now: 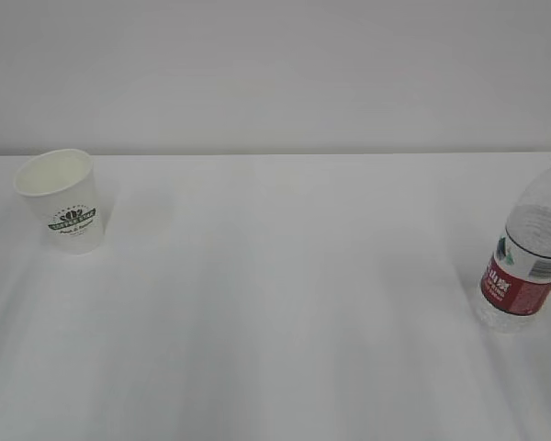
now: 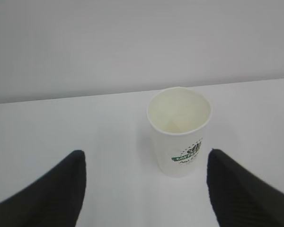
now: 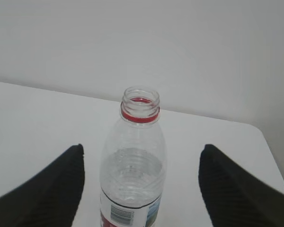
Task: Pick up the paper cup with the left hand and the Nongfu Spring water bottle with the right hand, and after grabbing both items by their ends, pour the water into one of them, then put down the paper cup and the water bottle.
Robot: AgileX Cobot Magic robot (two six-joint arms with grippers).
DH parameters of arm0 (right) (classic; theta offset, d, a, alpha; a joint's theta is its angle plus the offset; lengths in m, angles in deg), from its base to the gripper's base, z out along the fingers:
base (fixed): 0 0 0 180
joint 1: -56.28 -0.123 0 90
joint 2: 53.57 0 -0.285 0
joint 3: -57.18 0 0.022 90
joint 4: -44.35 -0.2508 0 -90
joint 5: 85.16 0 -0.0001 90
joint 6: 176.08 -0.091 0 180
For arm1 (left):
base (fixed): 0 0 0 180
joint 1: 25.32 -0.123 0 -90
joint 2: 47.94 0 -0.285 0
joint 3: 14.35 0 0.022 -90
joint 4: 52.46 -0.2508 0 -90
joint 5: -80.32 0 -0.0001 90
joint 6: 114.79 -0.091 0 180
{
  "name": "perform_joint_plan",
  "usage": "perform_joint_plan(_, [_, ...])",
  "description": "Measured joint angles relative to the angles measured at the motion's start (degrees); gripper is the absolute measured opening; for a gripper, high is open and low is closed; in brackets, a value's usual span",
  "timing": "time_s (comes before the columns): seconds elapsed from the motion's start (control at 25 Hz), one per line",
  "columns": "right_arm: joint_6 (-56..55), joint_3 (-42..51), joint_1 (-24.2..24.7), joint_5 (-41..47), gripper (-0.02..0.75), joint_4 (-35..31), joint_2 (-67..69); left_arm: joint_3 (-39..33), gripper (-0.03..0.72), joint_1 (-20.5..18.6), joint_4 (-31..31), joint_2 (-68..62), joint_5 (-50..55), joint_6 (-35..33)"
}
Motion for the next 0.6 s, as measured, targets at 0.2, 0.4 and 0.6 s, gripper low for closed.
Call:
perform_joint_plan(0.2, [-0.22,0.00,0.00,-5.42,0.568,0.11,6.17,0.00,0.579,0.00,0.00,-6.21,-3.84,0.00])
perform_joint_plan(0.4, [-1.12,1.89,0.00,-10.49,0.568,0.11,10.49,0.00,0.579,0.00,0.00,-11.50,-7.72,0.11])
perform_joint_plan(0.6, [-1.12,4.16,0.00,-17.46,0.568,0.11,13.99,-0.88,0.579,0.00,0.00,-17.72,-14.12,0.92])
